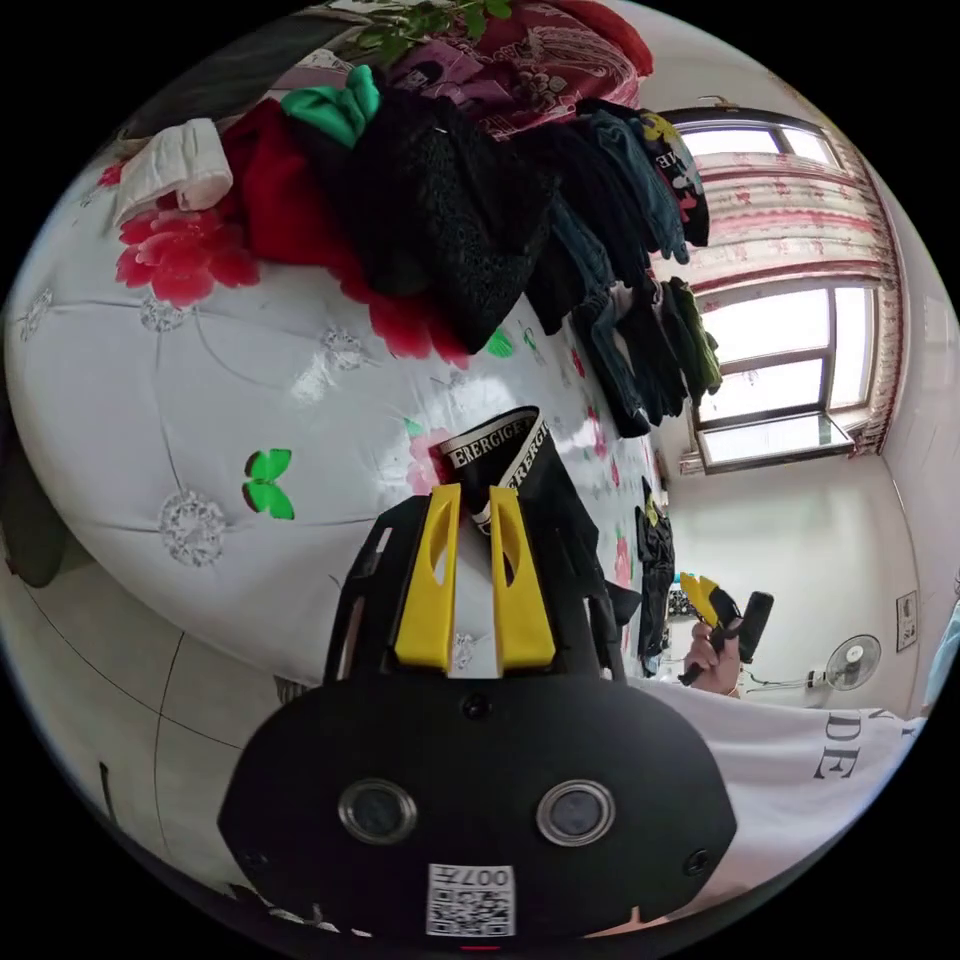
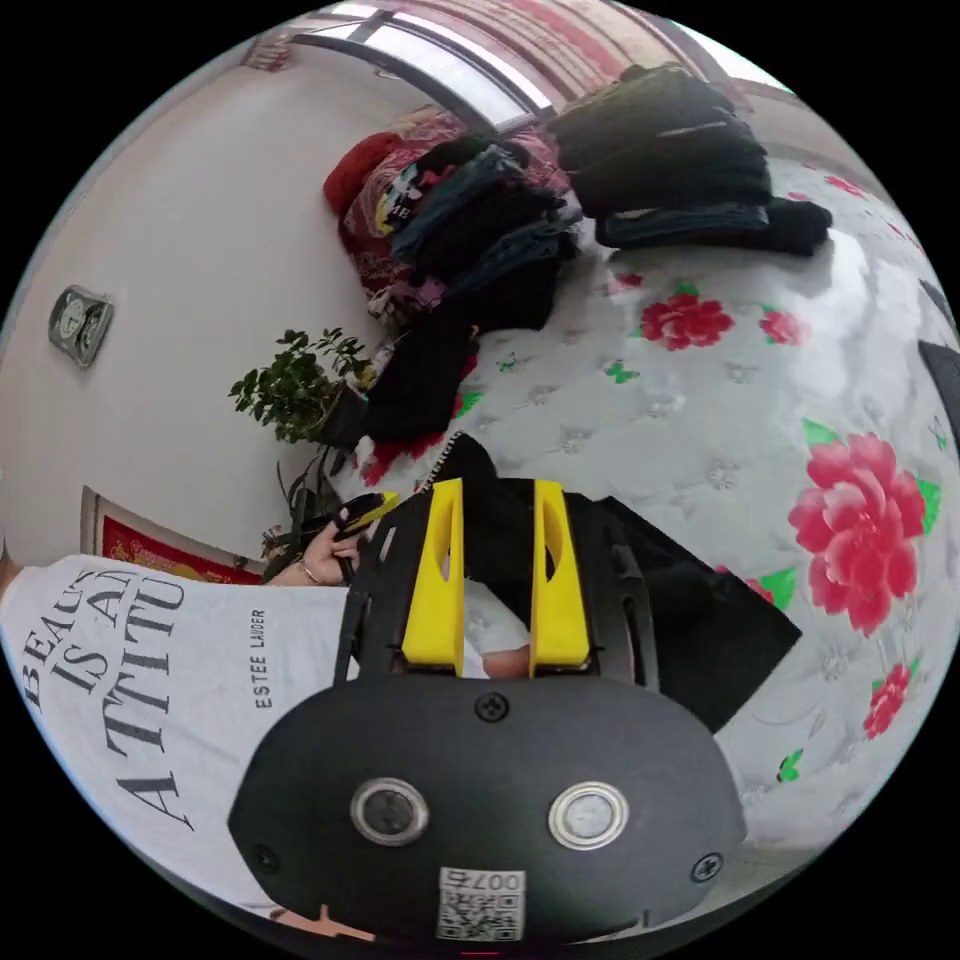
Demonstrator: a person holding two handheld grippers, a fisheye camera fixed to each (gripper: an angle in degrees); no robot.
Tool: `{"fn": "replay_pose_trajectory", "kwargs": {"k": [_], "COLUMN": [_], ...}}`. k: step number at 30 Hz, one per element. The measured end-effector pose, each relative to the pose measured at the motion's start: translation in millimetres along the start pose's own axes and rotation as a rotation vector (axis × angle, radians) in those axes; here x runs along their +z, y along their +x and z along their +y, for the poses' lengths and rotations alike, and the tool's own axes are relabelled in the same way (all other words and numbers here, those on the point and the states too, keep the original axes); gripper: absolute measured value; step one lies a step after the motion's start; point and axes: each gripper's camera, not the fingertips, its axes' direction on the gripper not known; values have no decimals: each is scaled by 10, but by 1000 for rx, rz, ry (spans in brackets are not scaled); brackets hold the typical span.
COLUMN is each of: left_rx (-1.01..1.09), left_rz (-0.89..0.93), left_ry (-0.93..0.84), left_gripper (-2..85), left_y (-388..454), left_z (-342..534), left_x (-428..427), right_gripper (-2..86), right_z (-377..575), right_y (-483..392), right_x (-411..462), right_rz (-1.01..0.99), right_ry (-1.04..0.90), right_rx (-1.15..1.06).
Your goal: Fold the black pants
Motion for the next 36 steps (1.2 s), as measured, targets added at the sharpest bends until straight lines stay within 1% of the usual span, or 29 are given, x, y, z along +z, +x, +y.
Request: {"fn": "replay_pose_trajectory", "kwargs": {"k": [2,3,4,5,8,10,11,12,13,15,16,18,20,22,23,25,27,28,29,30,32,33,35,36], "left_rx": [22,37,47,69,120,155,178,197,204,243,253,280,287,265,240,242,195,190,196,219,267,312,386,432], "left_rz": [-2,6,7,9,19,-7,-56,-106,-137,-271,-284,-339,-383,-336,-371,-340,-228,-216,-190,-155,-124,-119,-130,-130], "left_ry": [-35,-58,-66,-81,-145,-204,-222,-232,-242,-278,-278,-242,-199,-188,-159,-160,-193,-197,-201,-206,-233,-263,-303,-327], "left_gripper": [60,68,72,81,100,93,77,42,24,-1,-3,-8,-9,-9,-9,-7,-3,2,11,25,41,47,52,54], "left_y": [-22,-17,-8,19,112,181,228,278,301,393,414,481,497,461,426,364,274,273,304,369,506,619,789,892], "left_z": [-38,-74,-95,-147,-312,-404,-448,-487,-506,-571,-582,-593,-573,-537,-499,-465,-439,-434,-426,-419,-406,-393,-365,-341], "left_x": [-8,4,11,31,130,224,260,281,292,293,277,123,-59,-214,-307,-371,-361,-353,-330,-293,-200,-116,13,100], "right_gripper": [86,88,92,95,98,93,81,72,54,31,18,9,5,7,9,20,32,39,43,45,48,49,52,53], "right_z": [513,653,927,1172,1506,1507,1464,1441,1378,1259,1204,1148,1193,1291,1373,1506,1578,1576,1529,1489,1264,1200,962,915], "right_y": [694,858,1166,1417,1759,1838,1886,1881,1840,1887,1892,1831,1767,1783,1837,1973,2125,2112,1978,1877,1339,1196,700,608], "right_x": [-325,-399,-516,-591,-530,-341,-171,-143,-86,82,118,16,-286,-453,-509,-532,-507,-521,-551,-557,-457,-394,-9,116], "right_rz": [157,186,221,227,209,183,181,230,304,249,268,319,446,525,592,667,650,650,664,670,670,658,606,596], "right_ry": [51,60,67,76,90,72,32,37,46,-35,-66,-67,-36,-31,-43,-54,-106,-82,-15,19,119,125,74,51], "right_rx": [249,308,435,533,648,640,634,643,602,560,548,476,437,443,466,529,603,626,608,581,388,329,107,64]}}
